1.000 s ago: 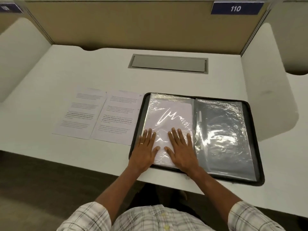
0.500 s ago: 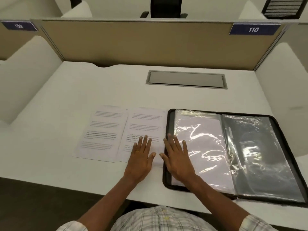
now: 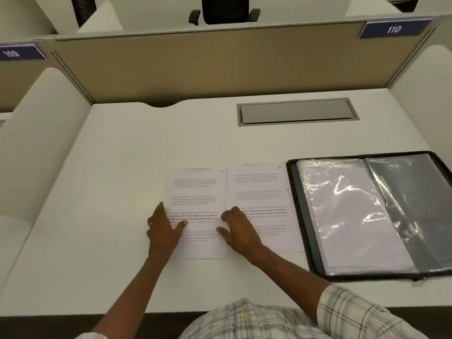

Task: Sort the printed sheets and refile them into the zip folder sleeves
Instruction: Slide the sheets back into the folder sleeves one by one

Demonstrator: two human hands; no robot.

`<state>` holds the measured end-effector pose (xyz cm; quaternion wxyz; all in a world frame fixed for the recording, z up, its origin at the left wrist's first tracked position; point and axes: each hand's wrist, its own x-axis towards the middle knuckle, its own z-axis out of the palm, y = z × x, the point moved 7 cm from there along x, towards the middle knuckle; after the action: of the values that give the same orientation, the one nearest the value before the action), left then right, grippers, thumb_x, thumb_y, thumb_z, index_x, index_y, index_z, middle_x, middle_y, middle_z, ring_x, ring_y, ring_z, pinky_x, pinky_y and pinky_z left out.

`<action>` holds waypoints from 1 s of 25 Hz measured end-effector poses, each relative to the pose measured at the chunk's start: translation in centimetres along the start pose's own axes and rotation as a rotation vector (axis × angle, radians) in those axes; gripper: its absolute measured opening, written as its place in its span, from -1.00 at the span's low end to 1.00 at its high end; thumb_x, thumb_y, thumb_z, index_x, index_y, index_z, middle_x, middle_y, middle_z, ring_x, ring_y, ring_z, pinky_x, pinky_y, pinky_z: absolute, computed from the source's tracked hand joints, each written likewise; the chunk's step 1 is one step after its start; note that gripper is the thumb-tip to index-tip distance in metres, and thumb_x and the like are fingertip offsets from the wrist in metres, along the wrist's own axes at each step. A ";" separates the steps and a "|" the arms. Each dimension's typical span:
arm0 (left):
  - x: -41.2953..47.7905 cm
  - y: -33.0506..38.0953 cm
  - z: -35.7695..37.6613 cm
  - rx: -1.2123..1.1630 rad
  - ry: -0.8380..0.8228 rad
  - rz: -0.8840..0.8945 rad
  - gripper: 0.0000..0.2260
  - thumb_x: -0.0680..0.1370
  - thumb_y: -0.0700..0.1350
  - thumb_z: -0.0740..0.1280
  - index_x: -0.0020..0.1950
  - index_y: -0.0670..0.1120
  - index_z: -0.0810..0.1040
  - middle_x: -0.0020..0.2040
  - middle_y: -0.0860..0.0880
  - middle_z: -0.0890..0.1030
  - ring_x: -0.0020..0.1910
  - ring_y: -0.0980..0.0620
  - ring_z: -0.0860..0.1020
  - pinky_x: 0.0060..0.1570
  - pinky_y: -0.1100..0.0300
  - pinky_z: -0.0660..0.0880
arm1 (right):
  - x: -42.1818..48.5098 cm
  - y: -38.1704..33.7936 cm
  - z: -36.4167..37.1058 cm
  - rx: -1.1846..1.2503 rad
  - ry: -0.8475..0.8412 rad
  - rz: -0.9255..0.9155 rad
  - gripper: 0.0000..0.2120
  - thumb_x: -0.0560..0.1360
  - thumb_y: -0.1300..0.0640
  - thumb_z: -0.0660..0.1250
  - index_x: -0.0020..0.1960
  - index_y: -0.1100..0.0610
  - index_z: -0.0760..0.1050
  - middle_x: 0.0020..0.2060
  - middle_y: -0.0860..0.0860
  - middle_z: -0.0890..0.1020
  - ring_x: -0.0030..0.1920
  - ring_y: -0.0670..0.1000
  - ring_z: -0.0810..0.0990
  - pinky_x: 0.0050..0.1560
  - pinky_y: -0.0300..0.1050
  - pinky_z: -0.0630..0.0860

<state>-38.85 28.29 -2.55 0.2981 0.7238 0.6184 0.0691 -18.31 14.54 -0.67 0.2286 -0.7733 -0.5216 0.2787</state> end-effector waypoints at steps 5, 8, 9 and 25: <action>2.4 -0.9 -2.4 -0.399 0.034 -0.163 -0.24 0.51 -0.14 0.55 0.62 -0.15 0.24 0.36 -0.18 0.55 0.28 -0.19 0.57 0.32 -0.07 0.45 | 1.1 0.2 0.3 0.100 0.034 0.161 -0.70 0.51 0.17 0.48 0.19 0.16 0.49 0.12 0.04 0.47 0.03 0.05 0.53 0.07 -0.10 0.51; 3.7 -0.9 -3.4 -0.438 -0.008 -0.132 -0.58 0.58 -0.19 0.46 0.44 -0.06 0.53 0.18 -0.10 0.68 0.15 -0.15 0.65 0.25 -0.07 0.54 | 1.0 0.8 0.0 0.231 0.085 0.243 -0.62 0.43 0.24 0.54 0.16 0.14 0.45 0.11 0.01 0.43 -0.08 -0.02 0.51 -0.05 -0.23 0.51; 3.9 -0.9 -3.5 -0.457 -0.037 -0.117 -0.65 0.59 -0.18 0.45 0.37 -0.04 0.59 0.14 -0.07 0.70 0.11 -0.14 0.67 0.22 -0.12 0.58 | 0.9 1.0 -0.1 0.259 0.106 0.263 -0.59 0.42 0.26 0.55 0.16 0.13 0.45 0.11 0.00 0.42 -0.12 -0.07 0.51 -0.11 -0.33 0.48; -1.1 5.5 -4.5 -0.879 -0.233 -0.058 -0.76 0.59 -0.23 0.43 0.23 -0.03 0.65 0.12 -0.03 0.74 0.07 -0.04 0.69 0.12 -0.03 0.57 | -3.0 4.1 -5.4 1.104 0.052 0.453 -0.64 0.47 0.38 0.45 0.24 0.19 0.57 0.06 0.09 0.74 0.09 0.09 0.72 0.12 -0.02 0.67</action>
<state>-36.48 28.51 4.21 0.6464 0.5139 0.5129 0.2346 -12.75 9.97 1.24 0.5441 -0.6388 -0.1158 0.5316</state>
